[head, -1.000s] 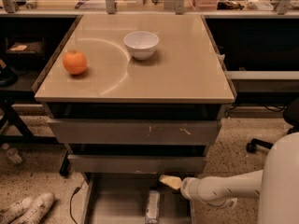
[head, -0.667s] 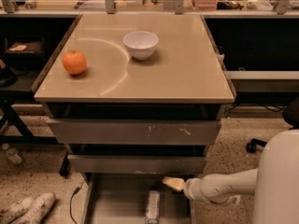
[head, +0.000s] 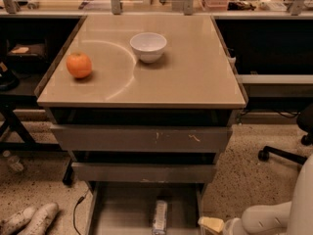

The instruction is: Place blue plastic bottle into bottom drawer

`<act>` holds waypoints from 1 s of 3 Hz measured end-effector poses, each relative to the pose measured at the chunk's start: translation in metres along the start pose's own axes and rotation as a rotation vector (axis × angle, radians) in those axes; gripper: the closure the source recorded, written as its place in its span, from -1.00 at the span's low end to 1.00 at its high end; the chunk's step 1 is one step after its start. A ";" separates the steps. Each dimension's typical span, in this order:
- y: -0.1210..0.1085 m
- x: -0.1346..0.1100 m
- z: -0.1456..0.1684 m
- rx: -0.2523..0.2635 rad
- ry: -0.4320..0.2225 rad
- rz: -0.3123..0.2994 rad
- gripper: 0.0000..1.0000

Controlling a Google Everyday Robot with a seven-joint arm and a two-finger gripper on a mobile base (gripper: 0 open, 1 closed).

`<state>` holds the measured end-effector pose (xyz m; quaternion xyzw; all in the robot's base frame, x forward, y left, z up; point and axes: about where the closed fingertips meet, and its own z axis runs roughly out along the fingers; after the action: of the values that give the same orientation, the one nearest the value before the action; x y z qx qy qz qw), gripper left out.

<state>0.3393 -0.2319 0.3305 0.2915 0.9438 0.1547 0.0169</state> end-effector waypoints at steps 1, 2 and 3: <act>-0.070 0.067 -0.037 0.132 0.103 0.101 -1.00; -0.070 0.066 -0.037 0.131 0.102 0.101 -1.00; -0.097 0.089 -0.062 0.166 0.134 0.097 -1.00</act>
Offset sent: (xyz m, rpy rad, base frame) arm -0.0692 -0.0229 0.0155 -0.0319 0.1326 -0.0513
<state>0.2051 -0.2758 0.3649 0.3263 0.9372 0.0959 -0.0778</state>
